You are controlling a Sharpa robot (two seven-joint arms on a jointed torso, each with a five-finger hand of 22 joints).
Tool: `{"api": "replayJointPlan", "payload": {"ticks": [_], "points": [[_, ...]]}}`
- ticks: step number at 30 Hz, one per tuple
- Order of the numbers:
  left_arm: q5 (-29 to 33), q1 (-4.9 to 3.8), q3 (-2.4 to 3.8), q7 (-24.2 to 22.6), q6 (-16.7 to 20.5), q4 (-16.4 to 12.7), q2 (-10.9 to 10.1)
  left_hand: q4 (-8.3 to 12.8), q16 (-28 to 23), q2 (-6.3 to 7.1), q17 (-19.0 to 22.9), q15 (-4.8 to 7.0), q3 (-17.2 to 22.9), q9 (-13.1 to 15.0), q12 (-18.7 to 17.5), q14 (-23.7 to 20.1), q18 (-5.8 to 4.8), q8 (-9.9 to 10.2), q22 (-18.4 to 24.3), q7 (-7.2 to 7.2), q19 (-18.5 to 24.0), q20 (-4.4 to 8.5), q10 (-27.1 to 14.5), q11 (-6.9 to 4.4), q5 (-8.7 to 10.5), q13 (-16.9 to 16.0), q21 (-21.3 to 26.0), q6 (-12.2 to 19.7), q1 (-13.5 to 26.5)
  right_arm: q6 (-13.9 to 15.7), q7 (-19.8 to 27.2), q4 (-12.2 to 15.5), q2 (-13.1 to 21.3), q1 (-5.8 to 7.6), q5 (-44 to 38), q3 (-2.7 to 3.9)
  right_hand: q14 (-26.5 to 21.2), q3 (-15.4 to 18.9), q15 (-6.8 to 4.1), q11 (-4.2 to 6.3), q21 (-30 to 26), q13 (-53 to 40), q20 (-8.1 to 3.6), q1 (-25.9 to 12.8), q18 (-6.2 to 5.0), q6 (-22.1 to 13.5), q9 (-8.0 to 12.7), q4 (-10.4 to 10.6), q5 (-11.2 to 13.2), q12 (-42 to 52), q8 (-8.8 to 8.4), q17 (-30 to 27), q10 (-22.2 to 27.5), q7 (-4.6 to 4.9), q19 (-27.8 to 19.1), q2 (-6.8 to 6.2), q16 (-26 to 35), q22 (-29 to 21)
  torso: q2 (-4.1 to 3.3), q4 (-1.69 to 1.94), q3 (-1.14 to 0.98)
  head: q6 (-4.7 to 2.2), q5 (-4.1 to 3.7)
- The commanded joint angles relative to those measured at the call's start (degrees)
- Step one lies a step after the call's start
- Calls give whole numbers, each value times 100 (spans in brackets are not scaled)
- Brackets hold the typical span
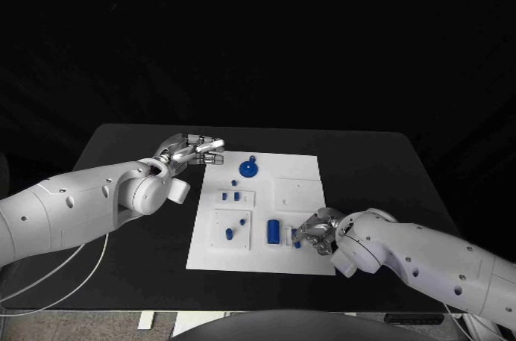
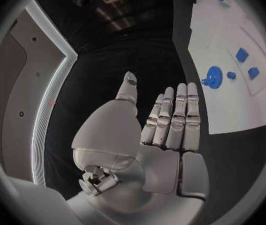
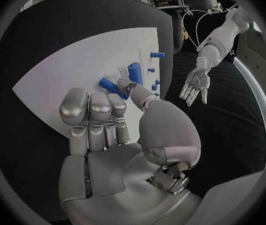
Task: Assemble the parts on the task board
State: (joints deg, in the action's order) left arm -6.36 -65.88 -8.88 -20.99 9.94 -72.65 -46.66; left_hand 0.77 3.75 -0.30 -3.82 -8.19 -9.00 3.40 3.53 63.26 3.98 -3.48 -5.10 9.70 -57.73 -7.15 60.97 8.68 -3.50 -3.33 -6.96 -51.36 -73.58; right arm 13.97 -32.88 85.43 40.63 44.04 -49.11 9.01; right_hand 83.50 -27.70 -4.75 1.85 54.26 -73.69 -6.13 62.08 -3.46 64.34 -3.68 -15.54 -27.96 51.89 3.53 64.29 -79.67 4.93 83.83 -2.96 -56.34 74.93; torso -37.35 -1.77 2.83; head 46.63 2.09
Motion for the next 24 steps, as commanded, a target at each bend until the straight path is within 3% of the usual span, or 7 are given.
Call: {"api": "replayJointPlan", "payload": {"ticks": [1, 3, 8, 16, 24], "points": [[-32, -1, 3, -24, -80, -17, 7, -4, -25, -2, 0, -6, 4, -5, -2, -15, -18, -1, 12, -13, 20, -28, -49, 6, 12, -3, 17, 15, 12, -57, 37, -14, -30, 4, -61, 4, 2, 122, -50, -1, -36, 11, -10, -24, -55, 58, -3, 26, 41, -11, 4, -1, 27, -15, 45, -1, 35, 663, -1, -3, 5, 1, -1], [-32, -1, 3, -24, -81, -14, 12, -4, -25, -2, 0, -6, 4, -5, -2, -15, -18, -1, 12, -13, 20, -28, -49, 6, 12, -3, 17, 15, 12, -122, -12, -26, -44, 13, -116, 4, 6, 264, -48, 0, -57, 14, -8, -37, -53, 88, -4, 57, 88, -12, 5, 0, 25, -30, 46, 11, 33, 659, 0, -4, 8, -5, 2], [-32, -1, 3, -23, -83, -12, 18, -4, -25, -2, 0, -6, 4, -5, -2, -15, -18, -1, 12, -13, 20, -28, -49, 6, 12, -3, 17, 15, 12, -259, -133, -47, -78, 38, -357, 5, 10, 585, -45, 7, -84, 36, -2, -26, -47, 183, -8, 180, 780, -35, 8, -8, 21, -81, 52, 60, 44, 657, 2, 0, 8, -8, 3], [-32, -1, 3, -21, -86, -4, 29, -4, -25, -2, 0, -6, 4, -5, -2, -15, -18, -1, 12, -13, 20, -28, -49, 6, 12, -3, 17, 15, 12, -322, -212, -60, -140, 74, -744, 5, 18, 944, -58, 47, -110, 113, -7, 30, -31, 466, -11, 478, 1691, -117, 7, -19, -3, -193, 65, 71, 53, 659, 1, -3, 6, -11, 9], [-33, -1, 3, -8, -90, -2, 36, -14, -24, -6, -1, -6, 3, -5, -3, -19, -19, -1, 15, -12, 22, -29, -53, 4, 14, -3, 16, 10, 17, -381, -229, -74, -207, 111, -951, 4, 21, 1043, -69, 64, -125, 184, -23, 158, -10, 561, -10, 794, 1904, -164, 7, -12, -20, -228, 76, -27, 46, 663, 2, -1, 3, -8, 19]]}}
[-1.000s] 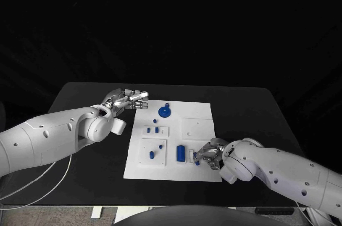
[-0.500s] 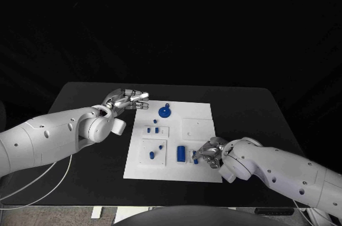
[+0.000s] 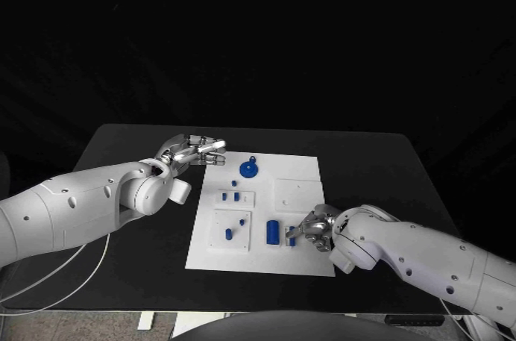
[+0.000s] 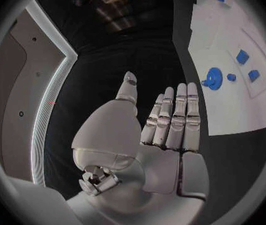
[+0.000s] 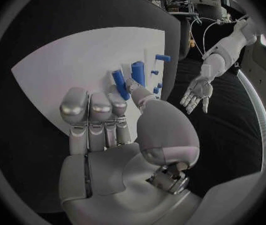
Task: Assemble the parts on the task board
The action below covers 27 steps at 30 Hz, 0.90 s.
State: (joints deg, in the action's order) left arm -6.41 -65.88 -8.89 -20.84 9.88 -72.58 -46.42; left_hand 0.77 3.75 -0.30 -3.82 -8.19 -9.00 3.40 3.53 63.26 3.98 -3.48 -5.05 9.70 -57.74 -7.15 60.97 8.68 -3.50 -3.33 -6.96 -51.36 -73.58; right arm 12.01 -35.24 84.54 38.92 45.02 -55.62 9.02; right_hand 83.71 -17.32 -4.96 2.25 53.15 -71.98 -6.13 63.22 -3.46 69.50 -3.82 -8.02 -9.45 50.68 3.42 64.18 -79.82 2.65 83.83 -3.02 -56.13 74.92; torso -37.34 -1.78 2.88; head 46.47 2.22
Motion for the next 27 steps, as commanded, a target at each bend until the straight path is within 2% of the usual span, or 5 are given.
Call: {"api": "replayJointPlan", "payload": {"ticks": [1, 13, 17, 22, 27], "points": [[-27, -1, 3, -21, -85, -9, 13, -14, -24, -6, -1, -6, 3, -5, -3, -19, -19, -1, 10, -12, 23, -30, -53, 4, 14, -2, 16, 10, 17, -188, 7, 13, -45, 17, -321, 3, -1, 7, -49, 24, -14, 18, -24, 49, -9, 51, 5, 58, 67, -49, 16, -2, -4, -1, 76, -26, 27, 665, 0, -1, -3, 9, 8], [-34, -1, 3, -7, -88, -4, 17, -14, -24, -6, -1, -6, 3, -5, -3, -19, -19, -1, 10, -12, 23, -30, -53, 4, 14, -2, 16, 10, 17, -318, -22, -8, -105, 48, -538, 2, -1, 45, -55, 33, -36, 64, -32, 90, -1, 118, 4, 220, 255, -81, 17, 6, -5, -21, 72, -110, 24, 661, 2, -6, -3, 19, 32], [-38, -1, 3, -3, -89, -2, 21, -14, -24, -6, -1, -6, 3, -5, -3, -19, -19, -1, 10, -12, 23, -30, -53, 4, 14, -2, 16, 10, 17, -368, -22, -9, -120, 51, -623, 1, -4, 59, -54, 28, -41, 76, -34, 152, 1, 122, 5, 374, 311, -81, 16, 5, -6, -21, 73, -223, 35, 661, 0, -5, -3, 33, 44], [-40, -1, 3, 1, -90, -1, 21, -14, -24, -6, -1, -6, 3, -5, -3, -19, -19, -1, 10, -12, 23, -30, -53, 4, 14, -2, 16, 10, 17, -424, -24, -7, -138, 52, -717, -1, -1, 77, -51, 27, -46, 81, -31, 173, 2, 121, 4, 399, 403, -85, 18, 7, -3, -17, 70, -241, 34, 660, 0, -1, -4, 42, 47], [-41, -1, 3, 5, -90, 0, 21, -21, -25, -3, 0, -10, 5, -4, -3, -30, -17, -1, 14, -13, 26, -32, -59, 6, 15, -2, 15, 8, 16, -498, -25, -17, -164, 52, -778, -6, -2, 88, -48, 24, -53, 93, -27, 216, 1, 121, 4, 522, 500, -91, 17, 1, 1, -14, 67, -305, 48, 659, 0, -1, -2, 52, 61]]}}
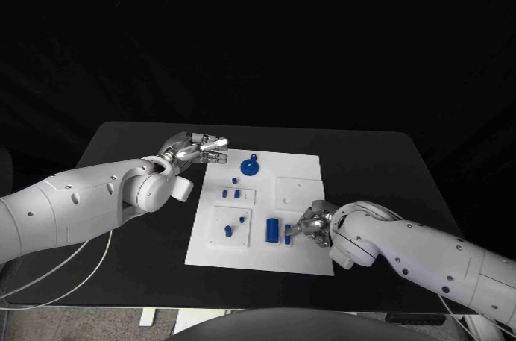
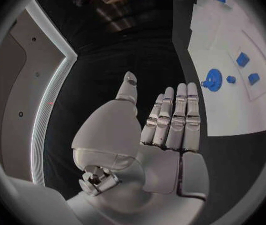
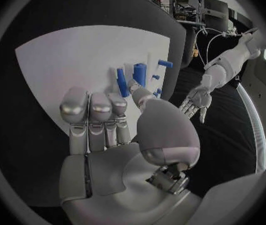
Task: Assemble the parts on the task board
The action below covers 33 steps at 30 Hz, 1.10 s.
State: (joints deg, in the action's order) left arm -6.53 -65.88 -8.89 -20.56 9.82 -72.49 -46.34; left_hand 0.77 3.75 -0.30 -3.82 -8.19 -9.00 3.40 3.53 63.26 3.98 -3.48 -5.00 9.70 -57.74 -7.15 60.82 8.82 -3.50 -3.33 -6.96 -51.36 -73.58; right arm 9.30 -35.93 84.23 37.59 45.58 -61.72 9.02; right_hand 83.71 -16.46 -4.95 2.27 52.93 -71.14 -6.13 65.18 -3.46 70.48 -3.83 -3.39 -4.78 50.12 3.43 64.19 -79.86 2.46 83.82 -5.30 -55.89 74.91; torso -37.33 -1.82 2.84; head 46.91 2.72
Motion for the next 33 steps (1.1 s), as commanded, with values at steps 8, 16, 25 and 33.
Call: {"api": "replayJointPlan", "payload": {"ticks": [8, 16, 25, 33], "points": [[-33, -1, 3, -21, -84, -8, 14, -21, -25, -3, 0, -10, 5, -5, -3, -30, -17, -1, 9, -13, 26, -32, -44, -8, 15, -2, 15, 8, 16, -310, 32, 3, -51, -4, -226, -18, 0, 6, -46, 20, -42, 14, -25, 40, 0, 20, 5, 72, 73, -42, 16, 3, 8, 8, 66, -91, 21, 658, 0, 1, 5, 22, 30], [-37, -1, 3, -18, -83, -6, 13, -21, -25, -3, 0, -10, 5, -5, -3, -30, -17, -1, 9, -13, 26, -32, -44, -8, 15, -2, 15, 8, 16, -220, 41, -9, -30, -4, -321, -22, 0, -83, -41, 32, -36, 12, -25, 94, 4, 43, 5, -82, 160, -32, 21, 5, 9, 5, 65, -9, 23, 660, 0, 1, 2, 27, 34], [-39, -1, 3, -17, -80, -7, 2, -21, -25, -3, 0, -10, 5, -5, -3, -30, -17, -1, 9, -13, 26, -32, -44, -8, 15, -2, 15, 8, 16, 433, 425, 26, 101, -5, -879, -24, -14, 480, -29, -52, -111, -23, -23, -26, -21, -363, 11, 465, 189, -8, 2, -11, 63, 130, 63, -487, 67, 643, 1, -1, -4, 7, 46], [-40, -2, 3, -31, -59, -7, -14, -21, -25, -3, 0, -10, 5, -5, -3, -30, -17, -1, 9, -13, 26, -32, -44, -8, 15, -2, 15, 8, 16, 1219, 1438, 122, 274, -13, -1393, -24, -6, 198, -13, -72, -110, -67, -5, 661, -32, -565, 8, 357, 189, 73, 20, 16, 45, 195, 80, -350, 57, 650, 3, -9, -8, -7, 40]]}}
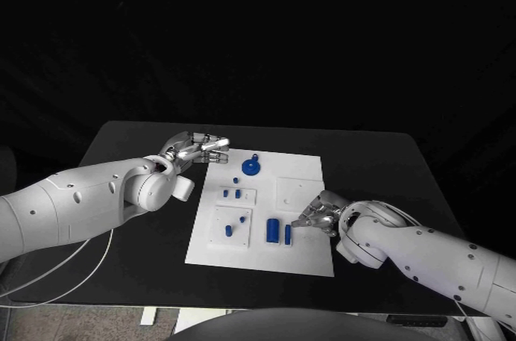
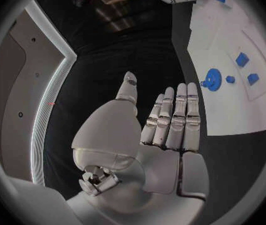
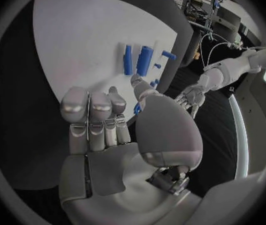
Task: Assemble the parts on the task board
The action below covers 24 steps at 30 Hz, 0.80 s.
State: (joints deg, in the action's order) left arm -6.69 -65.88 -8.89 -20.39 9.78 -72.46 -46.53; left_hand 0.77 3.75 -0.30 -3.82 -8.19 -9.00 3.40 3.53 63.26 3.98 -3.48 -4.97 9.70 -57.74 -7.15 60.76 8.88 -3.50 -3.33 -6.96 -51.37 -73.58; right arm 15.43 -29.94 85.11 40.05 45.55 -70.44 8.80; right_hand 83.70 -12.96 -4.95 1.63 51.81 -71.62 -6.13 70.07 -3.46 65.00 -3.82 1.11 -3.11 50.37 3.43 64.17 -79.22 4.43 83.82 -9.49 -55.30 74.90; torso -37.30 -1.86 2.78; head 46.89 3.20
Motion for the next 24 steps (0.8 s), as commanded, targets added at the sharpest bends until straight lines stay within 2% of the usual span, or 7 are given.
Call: {"api": "replayJointPlan", "payload": {"ticks": [1, 5, 7, 10, 15, 17, 24], "points": [[-23, -2, 3, -49, -55, -9, 4, -18, -24, 0, 0, -10, 10, -4, -2, -31, -16, -3, 8, -16, 26, -33, -36, -14, 13, -2, 14, -8, 10, 658, 998, 41, 42, -13, -591, -1, -4, -260, -17, -1, 24, -38, -8, 276, -30, 9, 7, -181, 24, 83, 22, 30, -31, -8, 83, 106, -15, 657, 0, -4, -1, -5, -8], [-23, -2, 3, -50, -52, -5, 7, -17, -24, 1, -1, -10, 11, -3, -2, -31, -16, -4, 9, -16, 26, -33, -35, -14, 12, -2, 14, -13, 8, 640, 1385, 67, 72, -35, -848, -2, -2, -678, -19, 14, 57, -111, -4, 349, -27, 197, 9, -478, 23, 198, 25, 60, -58, -44, 77, 240, -42, 666, -1, -1, -2, -3, -19], [-23, -2, 3, -50, -52, -1, 10, -17, -24, 1, -1, -10, 11, -3, -2, -31, -16, -4, 9, -16, 26, -33, -35, -14, 12, -2, 14, -13, 8, 562, 1533, 77, 82, -55, -994, -2, -1, -898, -31, 23, 92, -139, -13, 461, -22, 317, 10, -627, 27, 245, 25, 77, -73, -58, 75, 371, -57, 675, -2, 4, 0, -3, -23], [-23, -2, 3, -49, -51, 7, 13, -17, -24, 1, -1, -10, 11, -3, -2, -31, -16, -4, 9, -16, 26, -33, -35, -14, 12, -2, 14, -13, 8, 413, 1683, 80, 87, -93, -1149, -2, -1, -1213, -27, 14, 143, -177, -14, 379, -11, 416, 14, -931, 20, 289, 15, 103, -78, -57, 63, 485, -75, 682, -2, 7, -4, 3, -25], [-23, -2, 3, -45, -52, 11, 15, -17, -24, 1, -1, -10, 11, -3, -2, -31, -16, -4, 9, -16, 26, -33, -35, -14, 12, -2, 14, -13, 8, 235, 1776, 55, 70, -153, -1445, -11, -2, -1442, -20, 12, 206, -199, 1, 113, -22, 519, 13, -1345, -37, 321, 15, 116, -71, -63, 34, 612, -91, 681, -3, 6, -6, 14, -22], [-23, -2, 3, -44, -52, 14, 17, -14, -25, -3, 0, -9, 16, -3, -3, -31, -16, -4, 10, -16, 26, -32, -37, -14, 8, -2, 13, -14, -1, 163, 1781, 39, 54, -171, -1611, -32, -5, -1415, -20, 12, 232, -194, 6, 54, -23, 542, 13, -1437, -28, 320, 15, 116, -75, -72, 24, 652, -90, 681, 0, 3, 1, 16, -21], [-22, -2, 3, -48, -55, 16, 26, -22, -25, 2, 0, -10, 9, -4, -3, -31, -16, -2, 10, -14, 27, -33, -37, -15, 16, -2, 13, -6, 12, -11, 1730, -5, 8, -189, -1843, -82, -3, -1434, -19, 14, 247, -192, 5, 51, -24, 539, 13, -1438, -31, 318, 14, 117, -71, -70, 22, 700, -92, 682, -4, 9, 4, 20, -32]]}}
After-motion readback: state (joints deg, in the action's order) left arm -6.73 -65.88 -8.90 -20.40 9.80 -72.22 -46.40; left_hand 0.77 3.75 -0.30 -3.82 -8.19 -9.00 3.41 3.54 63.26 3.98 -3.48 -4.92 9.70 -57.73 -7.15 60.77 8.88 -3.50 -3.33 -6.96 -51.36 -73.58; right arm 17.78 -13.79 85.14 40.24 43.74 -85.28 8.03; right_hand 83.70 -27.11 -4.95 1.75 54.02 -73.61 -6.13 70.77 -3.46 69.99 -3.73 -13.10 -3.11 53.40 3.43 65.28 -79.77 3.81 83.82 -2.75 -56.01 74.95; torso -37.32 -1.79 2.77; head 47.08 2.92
